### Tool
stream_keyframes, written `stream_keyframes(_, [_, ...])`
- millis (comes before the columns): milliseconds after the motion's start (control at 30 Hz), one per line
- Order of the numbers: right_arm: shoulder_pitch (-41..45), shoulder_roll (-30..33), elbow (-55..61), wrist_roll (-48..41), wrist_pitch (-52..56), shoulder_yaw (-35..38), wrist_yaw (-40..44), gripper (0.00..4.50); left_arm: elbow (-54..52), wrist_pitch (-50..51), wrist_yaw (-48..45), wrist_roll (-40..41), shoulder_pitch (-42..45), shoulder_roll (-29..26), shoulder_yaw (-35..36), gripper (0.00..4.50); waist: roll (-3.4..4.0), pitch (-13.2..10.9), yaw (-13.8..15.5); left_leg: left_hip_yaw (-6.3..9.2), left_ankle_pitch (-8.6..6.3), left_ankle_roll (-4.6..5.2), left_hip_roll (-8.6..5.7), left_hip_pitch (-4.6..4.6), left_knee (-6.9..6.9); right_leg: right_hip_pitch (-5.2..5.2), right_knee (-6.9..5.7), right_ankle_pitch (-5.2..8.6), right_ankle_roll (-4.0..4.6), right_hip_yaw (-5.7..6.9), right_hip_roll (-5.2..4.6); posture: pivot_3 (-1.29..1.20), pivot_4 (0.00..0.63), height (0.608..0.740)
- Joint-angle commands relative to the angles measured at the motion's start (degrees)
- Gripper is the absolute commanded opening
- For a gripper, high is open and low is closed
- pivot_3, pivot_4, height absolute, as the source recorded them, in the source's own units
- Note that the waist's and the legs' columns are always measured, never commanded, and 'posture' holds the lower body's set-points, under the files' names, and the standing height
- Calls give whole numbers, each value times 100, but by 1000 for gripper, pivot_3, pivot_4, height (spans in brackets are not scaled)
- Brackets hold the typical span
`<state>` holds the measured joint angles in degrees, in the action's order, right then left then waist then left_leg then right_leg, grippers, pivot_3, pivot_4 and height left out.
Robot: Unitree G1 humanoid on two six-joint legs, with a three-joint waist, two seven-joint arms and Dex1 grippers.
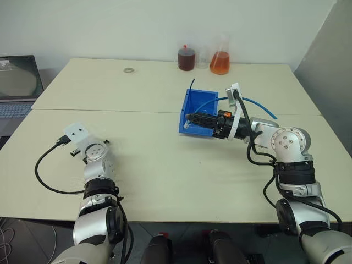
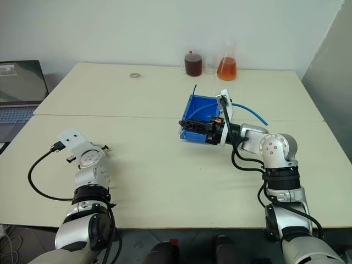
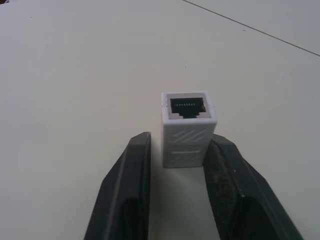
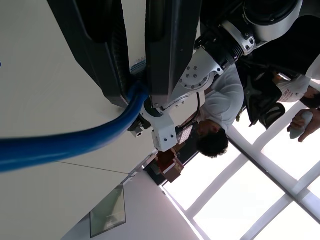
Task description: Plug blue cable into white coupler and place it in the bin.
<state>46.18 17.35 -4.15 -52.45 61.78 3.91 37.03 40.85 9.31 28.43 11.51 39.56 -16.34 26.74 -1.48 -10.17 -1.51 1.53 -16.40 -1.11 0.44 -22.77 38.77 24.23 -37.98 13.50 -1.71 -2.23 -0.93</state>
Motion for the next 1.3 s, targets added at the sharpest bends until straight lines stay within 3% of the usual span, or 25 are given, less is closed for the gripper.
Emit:
stream_keyframes(33, [108, 10, 216, -1, -90, 143, -9, 169, 16, 57, -8, 70, -11, 42, 45, 776, 0, 0, 0, 0, 0, 0, 0, 0, 0, 0, 0, 0, 0, 0, 0, 0, 150, 740])
stream_keyframes(167, [88, 26, 236, 34, -109, 122, -9, 169, -107, 141, -343, -26, -56, 6, -176, 776, 0, 0, 1, 0, 0, 0, 0, 1, 0, 0, -1, 0, 0, 0, 0, 0, 150, 740])
stream_keyframes(400, [67, 89, 407, 102, -99, 105, 27, 169, -2542, 1423, -3073, 241, -1200, -160, -1713, 776, 0, 0, 7, 1, 1, -1, -13, -7, -1, 1, 4, 0, 0, 4, 7, 0, 150, 740])
stream_keyframes(533, [180, 74, 403, 166, -152, 103, 56, 169, -3886, 1930, -4430, 366, -2040, -727, -2458, 776, 2, -1, -22, -3, 1, -2, -9, -6, -4, 3, 10, 1, 0, -3, -12, 0, 150, 740])
stream_keyframes(700, [205, 326, 494, 613, -543, -370, 524, 169, -5000, 1788, -6650, 792, -2726, -1709, -3161, 776, 8, -5, -35, -4, 0, -1, 1, -2, -5, 5, 7, 3, 3, -2, 1, 0, 150, 740])
stream_keyframes(833, [54, 490, 596, 1126, -1066, -942, 1008, 169, -4804, 1278, -7823, 755, -2648, -2068, -3515, 776, 9, -5, -29, -6, 0, 1, 1, -2, -4, 4, 11, 4, 3, -3, 28, 0, 150, 740])
stream_keyframes(1000, [-273, 707, 687, 1780, -1819, -1583, 1665, 169, -3826, 88, -9057, 373, -2175, -1958, -4052, 776, 9, -6, -3, -7, 0, 1, 5, -5, -2, 2, 20, 5, 2, -4, 35, 0, 150, 740])
stream_keyframes(1300, [-873, 872, 693, 2859, -3235, -2352, 2333, 169, -2173, -1212, -9937, -113, -1448, -1686, -4311, 776, 9, -5, -14, -9, 0, 2, 11, -2, 0, -2, 18, 5, 2, -2, 44, 0, 150, 740])
